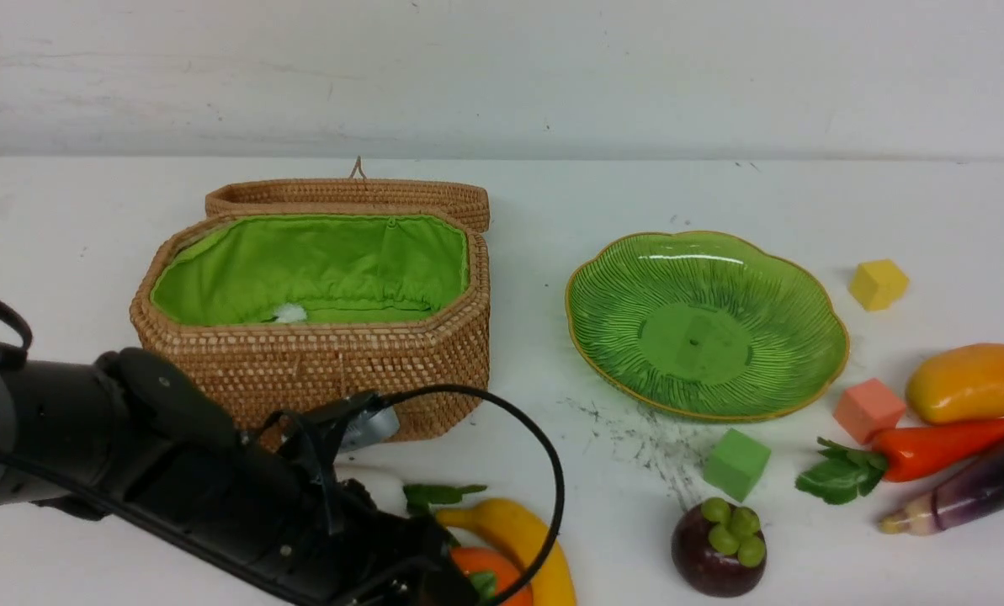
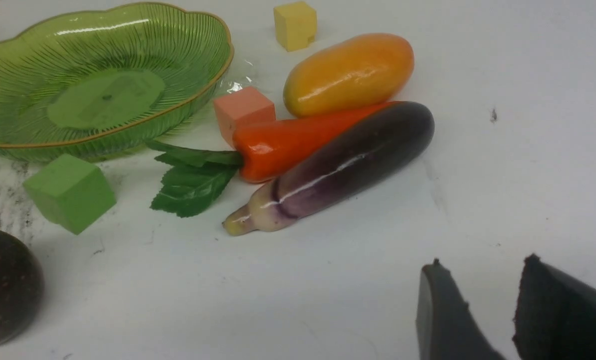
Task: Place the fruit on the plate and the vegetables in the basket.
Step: Grab a tomato with your left arm and place it on the plate on the right.
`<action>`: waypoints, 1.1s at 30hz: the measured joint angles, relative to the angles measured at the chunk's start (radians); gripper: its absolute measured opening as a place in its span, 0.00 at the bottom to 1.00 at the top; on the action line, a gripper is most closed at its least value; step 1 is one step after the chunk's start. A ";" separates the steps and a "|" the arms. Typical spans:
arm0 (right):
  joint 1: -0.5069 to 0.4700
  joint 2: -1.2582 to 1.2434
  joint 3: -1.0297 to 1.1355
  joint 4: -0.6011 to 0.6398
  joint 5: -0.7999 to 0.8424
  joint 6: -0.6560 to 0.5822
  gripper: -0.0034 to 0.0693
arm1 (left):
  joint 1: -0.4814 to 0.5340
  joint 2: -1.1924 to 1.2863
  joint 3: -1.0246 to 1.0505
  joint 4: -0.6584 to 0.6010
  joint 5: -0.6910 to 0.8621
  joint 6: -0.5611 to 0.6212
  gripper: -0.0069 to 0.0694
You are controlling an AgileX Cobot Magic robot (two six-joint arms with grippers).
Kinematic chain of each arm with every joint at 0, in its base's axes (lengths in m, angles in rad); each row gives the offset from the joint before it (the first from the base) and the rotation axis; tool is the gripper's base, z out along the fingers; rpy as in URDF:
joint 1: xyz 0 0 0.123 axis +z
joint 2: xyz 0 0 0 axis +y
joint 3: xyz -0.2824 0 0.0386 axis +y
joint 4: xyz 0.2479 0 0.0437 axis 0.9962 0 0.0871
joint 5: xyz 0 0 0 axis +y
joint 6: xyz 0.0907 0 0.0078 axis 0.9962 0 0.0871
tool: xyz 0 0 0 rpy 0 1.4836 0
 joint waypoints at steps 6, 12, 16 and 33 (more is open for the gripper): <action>0.000 0.000 0.000 0.000 0.000 -0.001 0.38 | 0.004 0.034 -0.007 -0.043 0.028 0.024 0.71; 0.000 0.000 0.000 0.000 0.000 -0.001 0.38 | 0.006 0.035 -0.007 -0.044 0.029 0.024 0.71; 0.000 0.000 0.000 0.000 0.000 -0.001 0.38 | 0.006 0.032 -0.007 -0.043 0.029 0.024 0.71; 0.000 0.000 0.000 0.000 0.000 -0.001 0.38 | 0.006 -0.194 -0.035 0.005 0.145 -0.091 0.71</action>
